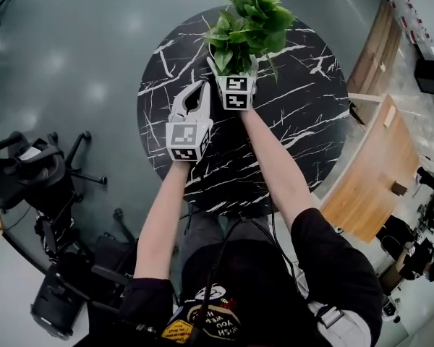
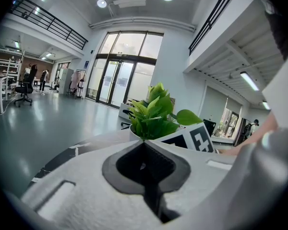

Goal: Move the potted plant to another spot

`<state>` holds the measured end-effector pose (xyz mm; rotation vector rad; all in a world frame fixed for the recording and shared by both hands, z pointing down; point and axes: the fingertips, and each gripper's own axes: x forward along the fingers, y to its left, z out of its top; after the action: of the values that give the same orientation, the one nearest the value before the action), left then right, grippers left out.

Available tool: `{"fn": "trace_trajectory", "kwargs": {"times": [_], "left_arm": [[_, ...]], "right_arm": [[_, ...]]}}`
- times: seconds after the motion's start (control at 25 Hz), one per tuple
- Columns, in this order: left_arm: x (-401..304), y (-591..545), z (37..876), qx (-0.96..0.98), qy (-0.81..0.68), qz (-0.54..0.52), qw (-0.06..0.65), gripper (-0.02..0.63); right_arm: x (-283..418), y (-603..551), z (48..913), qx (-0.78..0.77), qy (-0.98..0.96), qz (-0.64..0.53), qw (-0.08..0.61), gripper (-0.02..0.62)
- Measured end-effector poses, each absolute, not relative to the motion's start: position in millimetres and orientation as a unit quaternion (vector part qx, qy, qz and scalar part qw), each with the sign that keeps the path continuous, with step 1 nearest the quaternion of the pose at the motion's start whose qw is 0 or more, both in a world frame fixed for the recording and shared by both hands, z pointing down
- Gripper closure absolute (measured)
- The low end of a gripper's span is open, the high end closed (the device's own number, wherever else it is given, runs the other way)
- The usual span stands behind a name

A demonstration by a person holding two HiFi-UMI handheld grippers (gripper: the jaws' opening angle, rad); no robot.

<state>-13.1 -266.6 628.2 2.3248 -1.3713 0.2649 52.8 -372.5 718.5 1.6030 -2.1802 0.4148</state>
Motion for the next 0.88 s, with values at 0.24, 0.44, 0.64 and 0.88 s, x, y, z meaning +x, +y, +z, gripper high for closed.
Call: {"fn": "trace_trajectory", "kwargs": {"times": [0.24,0.44,0.64,0.88], "left_arm": [[18.0,-258.6,631.5,0.850,-0.470,0.103,0.216,0.603],[49.4,-249.9,637.0,0.862,-0.443,0.109,0.219,0.603],[82.8,-241.2,634.8,0.876,-0.416,0.113,0.215,0.603],[113.5,-228.2,632.8,0.889,-0.389,0.115,0.214,0.603]], "right_arm": [[128.9,-373.5,725.3,0.613,-0.745,0.164,0.207,0.117],[212.6,-365.1,723.7,0.665,-0.695,0.180,0.204,0.117],[298.4,-344.2,722.8,0.709,-0.649,0.191,0.198,0.115],[405.8,-291.4,718.5,0.765,-0.579,0.203,0.195,0.115]]}}
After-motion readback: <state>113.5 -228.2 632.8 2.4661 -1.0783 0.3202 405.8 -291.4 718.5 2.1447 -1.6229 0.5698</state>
